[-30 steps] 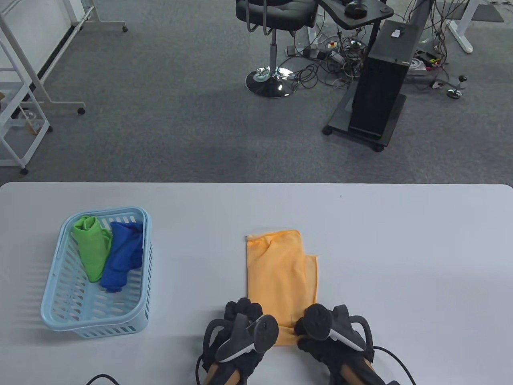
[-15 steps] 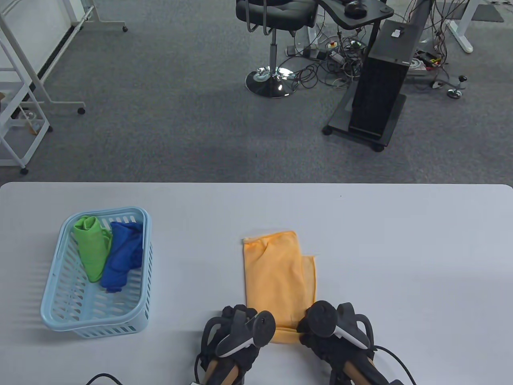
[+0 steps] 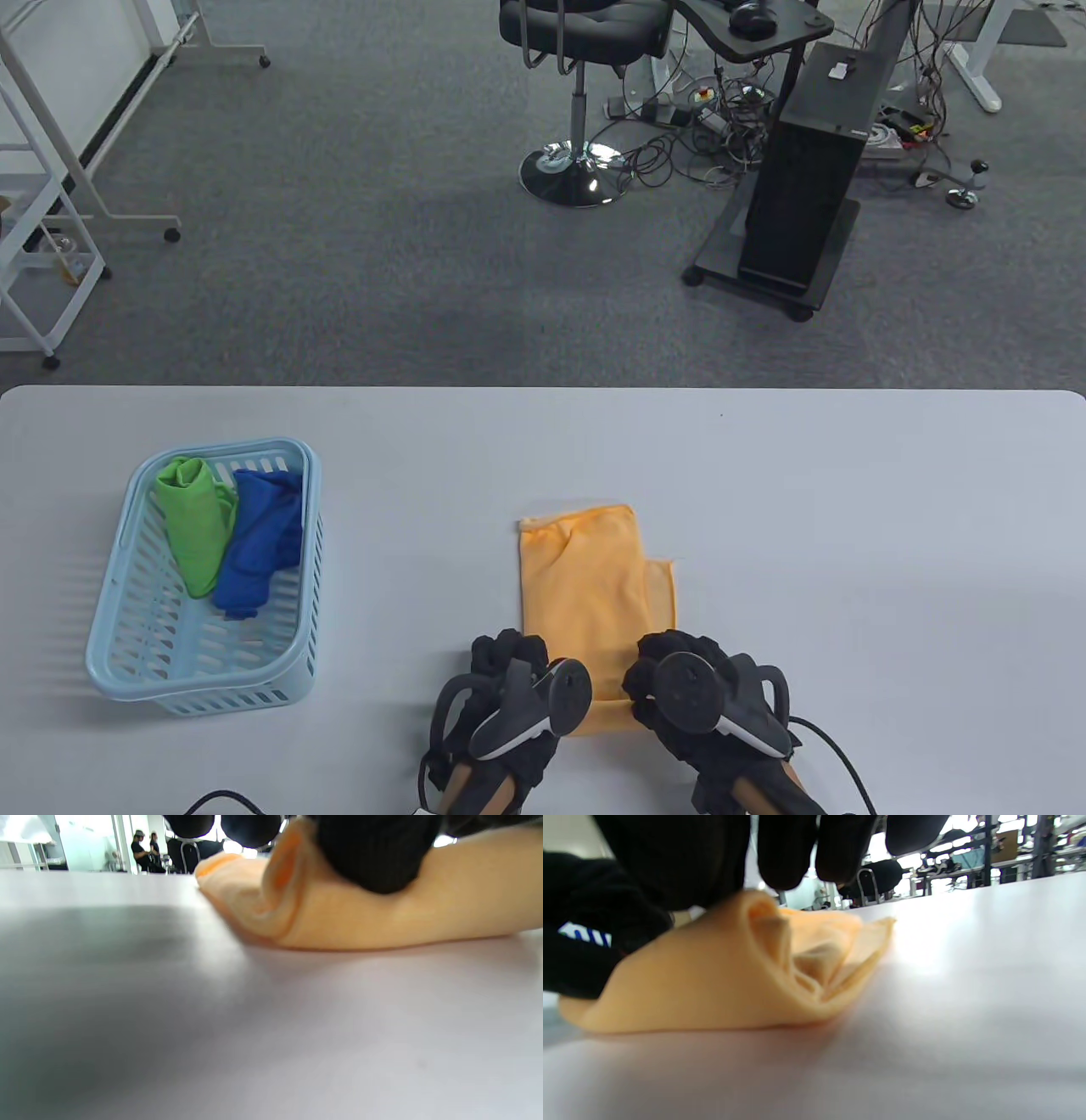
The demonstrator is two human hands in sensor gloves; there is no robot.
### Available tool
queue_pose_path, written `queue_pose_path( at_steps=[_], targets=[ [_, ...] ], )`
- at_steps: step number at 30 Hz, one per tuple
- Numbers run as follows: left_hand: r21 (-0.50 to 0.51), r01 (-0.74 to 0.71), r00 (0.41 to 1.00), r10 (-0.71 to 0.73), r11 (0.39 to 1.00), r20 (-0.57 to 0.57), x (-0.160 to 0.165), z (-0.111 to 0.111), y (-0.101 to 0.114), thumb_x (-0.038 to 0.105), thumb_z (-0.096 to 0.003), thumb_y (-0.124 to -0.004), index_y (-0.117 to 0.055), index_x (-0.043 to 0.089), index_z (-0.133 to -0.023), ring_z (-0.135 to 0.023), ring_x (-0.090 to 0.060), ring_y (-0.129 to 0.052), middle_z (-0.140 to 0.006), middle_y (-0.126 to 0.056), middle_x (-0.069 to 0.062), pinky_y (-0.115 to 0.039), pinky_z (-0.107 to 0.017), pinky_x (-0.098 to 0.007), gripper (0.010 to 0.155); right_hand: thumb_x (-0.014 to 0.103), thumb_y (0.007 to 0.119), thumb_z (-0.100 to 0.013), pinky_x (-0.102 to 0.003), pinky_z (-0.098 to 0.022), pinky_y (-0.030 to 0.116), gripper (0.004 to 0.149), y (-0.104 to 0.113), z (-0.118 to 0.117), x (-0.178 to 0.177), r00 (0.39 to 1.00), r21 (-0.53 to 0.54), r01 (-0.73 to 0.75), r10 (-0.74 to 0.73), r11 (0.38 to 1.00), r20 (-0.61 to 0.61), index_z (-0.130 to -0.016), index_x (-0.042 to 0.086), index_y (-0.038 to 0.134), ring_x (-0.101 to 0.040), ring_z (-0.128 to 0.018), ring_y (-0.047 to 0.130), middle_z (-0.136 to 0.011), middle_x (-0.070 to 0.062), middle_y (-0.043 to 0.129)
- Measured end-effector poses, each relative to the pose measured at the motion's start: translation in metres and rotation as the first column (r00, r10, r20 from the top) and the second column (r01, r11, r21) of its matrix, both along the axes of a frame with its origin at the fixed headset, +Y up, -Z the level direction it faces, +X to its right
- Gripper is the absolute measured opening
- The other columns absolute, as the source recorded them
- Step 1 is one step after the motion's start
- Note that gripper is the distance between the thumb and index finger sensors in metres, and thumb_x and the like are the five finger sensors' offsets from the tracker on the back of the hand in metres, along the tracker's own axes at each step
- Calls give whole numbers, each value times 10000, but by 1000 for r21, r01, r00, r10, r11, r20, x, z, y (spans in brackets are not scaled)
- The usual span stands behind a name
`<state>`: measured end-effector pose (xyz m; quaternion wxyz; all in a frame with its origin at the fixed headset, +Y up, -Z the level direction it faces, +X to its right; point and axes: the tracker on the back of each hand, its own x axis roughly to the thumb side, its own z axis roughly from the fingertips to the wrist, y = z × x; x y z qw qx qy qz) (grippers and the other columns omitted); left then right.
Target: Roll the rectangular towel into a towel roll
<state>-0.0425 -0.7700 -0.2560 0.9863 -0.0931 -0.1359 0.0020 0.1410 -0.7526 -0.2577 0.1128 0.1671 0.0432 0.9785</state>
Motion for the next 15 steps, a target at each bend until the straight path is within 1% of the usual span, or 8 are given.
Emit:
queue_pose_path(
  at_steps=[3, 4, 7, 8, 9, 12, 13, 15],
  targets=[
    [-11, 22, 999, -21, 1000, 28, 4, 1, -1, 432, -398, -755, -750, 355, -815, -993, -411, -449, -988, -559, -93, -354, -711, -654, 424, 378, 791, -306, -606, -691, 505, 457, -11, -2, -1, 994, -59, -108, 107, 992, -27, -745, 266, 851, -323, -939, 622, -960, -64, 621],
    [-20, 25, 999, -24, 1000, 33, 4, 1, -1, 429, -404, -744, -764, 366, -823, -998, -419, -442, -1001, -561, -101, -353, -710, -654, 424, 411, 731, -327, -609, -693, 500, 488, -15, -3, -1, 989, -98, -151, 149, 984, -27, -779, 263, 841, -326, -947, 614, -975, -71, 608],
    [4, 24, 1000, -24, 1000, 18, 0, 1, 0, 439, -416, -707, -823, 410, -850, -1005, -452, -398, -1030, -575, -137, -321, -705, -660, 450, 465, 753, -300, -619, -685, 505, 571, -17, -5, 2, 997, -141, -78, 81, 987, 13, -812, 227, 837, -348, -940, 625, -981, -98, 611],
    [1, 14, 1000, -14, 1000, 14, -2, 1, 0, 460, -409, -698, -839, 406, -857, -1009, -457, -378, -1040, -570, -145, -307, -706, -663, 473, 476, 776, -284, -625, -685, 499, 608, -18, -6, 2, 996, -147, -89, 92, 985, 17, -830, 214, 826, -358, -942, 617, -986, -107, 600],
    [-22, 7, 1000, -7, 1000, 15, -3, 0, -1, 487, -400, -690, -836, 403, -871, -1011, -462, -366, -1047, -563, -151, -297, -705, -666, 500, 504, 785, -270, -626, -690, 491, 662, -20, -6, 2, 987, -159, -157, 160, 975, 5, -866, 216, 783, -358, -953, 598, -1001, -106, 573],
    [-58, 26, 999, -24, 998, 39, -2, -1, -3, 563, -361, -707, -798, 373, -911, -1015, -470, -337, -1063, -534, -157, -278, -704, -674, 589, 539, 802, -251, -628, -702, 473, 792, -29, -7, -1, 956, -211, -289, 292, 934, -16, -943, 208, 604, -362, -977, 544, -1027, -105, 487],
    [-70, 38, 999, -35, 997, 39, -1, 0, -3, 586, -342, -720, -781, 372, -921, -1019, -471, -328, -1070, -522, -153, -269, -709, -675, 621, 526, 808, -257, -627, -705, 467, 803, -30, -7, -2, 954, -218, -294, 298, 931, -15, -948, 197, 565, -363, -982, 526, -1028, -103, 453],
    [-92, 54, 997, -48, 994, 64, 1, 0, -4, 645, -301, -745, -749, 341, -954, -1021, -476, -329, -1078, -510, -159, -270, -707, -684, 720, 463, 811, -280, -623, -702, 475, 733, -30, -8, -5, 958, -186, -278, 287, 942, 21, -925, 186, 603, -362, -972, 546, -1012, -104, 486]
  ],
)
